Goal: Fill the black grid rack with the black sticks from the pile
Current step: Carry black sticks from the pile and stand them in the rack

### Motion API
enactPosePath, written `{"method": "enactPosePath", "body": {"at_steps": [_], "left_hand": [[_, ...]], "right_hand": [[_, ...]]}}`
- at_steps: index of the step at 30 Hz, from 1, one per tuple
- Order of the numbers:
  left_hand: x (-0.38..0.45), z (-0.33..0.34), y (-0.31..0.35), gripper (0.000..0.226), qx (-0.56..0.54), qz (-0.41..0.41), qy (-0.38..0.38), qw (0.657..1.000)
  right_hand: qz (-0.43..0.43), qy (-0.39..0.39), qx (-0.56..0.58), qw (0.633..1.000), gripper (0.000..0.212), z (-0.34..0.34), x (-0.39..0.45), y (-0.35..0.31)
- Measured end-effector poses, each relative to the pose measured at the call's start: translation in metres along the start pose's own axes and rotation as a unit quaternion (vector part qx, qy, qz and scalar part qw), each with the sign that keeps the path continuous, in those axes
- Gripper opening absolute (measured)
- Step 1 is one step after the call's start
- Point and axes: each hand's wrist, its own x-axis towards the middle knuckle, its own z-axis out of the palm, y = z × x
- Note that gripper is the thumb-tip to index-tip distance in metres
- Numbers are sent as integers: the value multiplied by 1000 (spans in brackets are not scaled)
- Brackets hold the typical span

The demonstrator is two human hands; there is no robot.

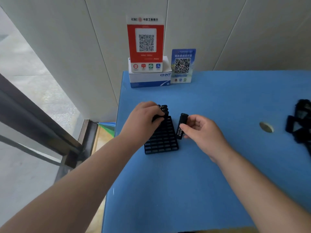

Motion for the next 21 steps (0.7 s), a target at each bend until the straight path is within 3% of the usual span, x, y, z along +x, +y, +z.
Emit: {"method": "enactPosePath", "body": {"at_steps": [21], "left_hand": [[-11,6,-14,10,26,58,34,997]], "right_hand": [[-72,10,-118,990,24,29,40,12]]}}
